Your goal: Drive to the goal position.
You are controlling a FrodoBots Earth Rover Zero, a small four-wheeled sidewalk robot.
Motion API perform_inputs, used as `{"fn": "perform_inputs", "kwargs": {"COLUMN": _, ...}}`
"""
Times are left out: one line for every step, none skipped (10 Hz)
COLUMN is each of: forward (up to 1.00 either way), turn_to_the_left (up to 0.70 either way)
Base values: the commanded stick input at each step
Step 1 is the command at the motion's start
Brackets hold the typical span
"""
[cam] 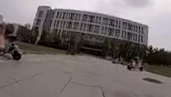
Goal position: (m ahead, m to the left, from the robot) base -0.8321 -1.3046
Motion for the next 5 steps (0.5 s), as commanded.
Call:
{"fn": "perform_inputs", "kwargs": {"forward": 0.50, "turn_to_the_left": 0.00}}
{"fn": "perform_inputs", "kwargs": {"forward": 0.50, "turn_to_the_left": 0.00}}
{"fn": "perform_inputs", "kwargs": {"forward": 0.50, "turn_to_the_left": 0.00}}
{"fn": "perform_inputs", "kwargs": {"forward": 0.50, "turn_to_the_left": 0.00}}
{"fn": "perform_inputs", "kwargs": {"forward": 0.50, "turn_to_the_left": 0.00}}
